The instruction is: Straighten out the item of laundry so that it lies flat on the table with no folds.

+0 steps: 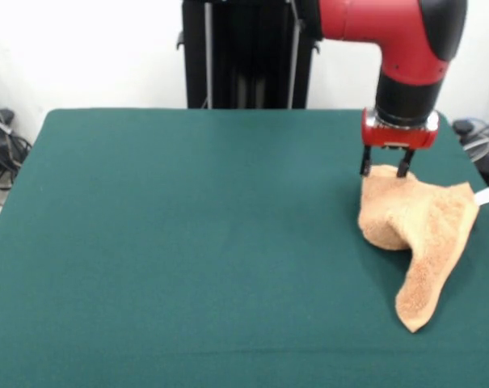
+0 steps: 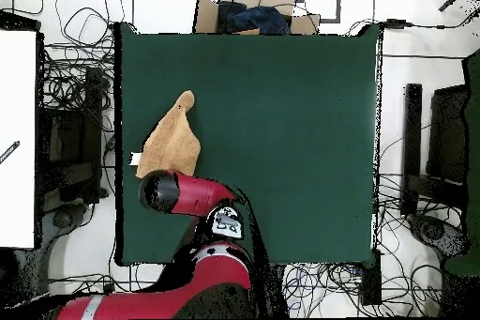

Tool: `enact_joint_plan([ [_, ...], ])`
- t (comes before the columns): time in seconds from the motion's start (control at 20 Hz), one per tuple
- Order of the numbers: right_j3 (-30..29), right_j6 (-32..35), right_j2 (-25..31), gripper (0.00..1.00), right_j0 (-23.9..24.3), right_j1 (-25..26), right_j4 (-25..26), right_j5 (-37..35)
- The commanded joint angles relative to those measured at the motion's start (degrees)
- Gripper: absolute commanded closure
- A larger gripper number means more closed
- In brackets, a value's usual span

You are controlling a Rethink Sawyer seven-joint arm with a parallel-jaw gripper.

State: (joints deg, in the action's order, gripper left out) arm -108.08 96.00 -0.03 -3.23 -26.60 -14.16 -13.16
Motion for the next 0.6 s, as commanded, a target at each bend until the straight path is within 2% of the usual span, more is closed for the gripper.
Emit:
enact_joint_plan([
  [0.05, 3.6, 7.0, 7.0, 0.0, -0.4, 5.8, 2.5, 5.9],
  [0.25, 4.9, 6.9, 5.5, 0.0, -2.1, 6.7, 2.5, 5.9],
  [0.6, 5.8, 6.5, 7.4, 0.0, -0.8, 8.8, 3.5, 7.3],
])
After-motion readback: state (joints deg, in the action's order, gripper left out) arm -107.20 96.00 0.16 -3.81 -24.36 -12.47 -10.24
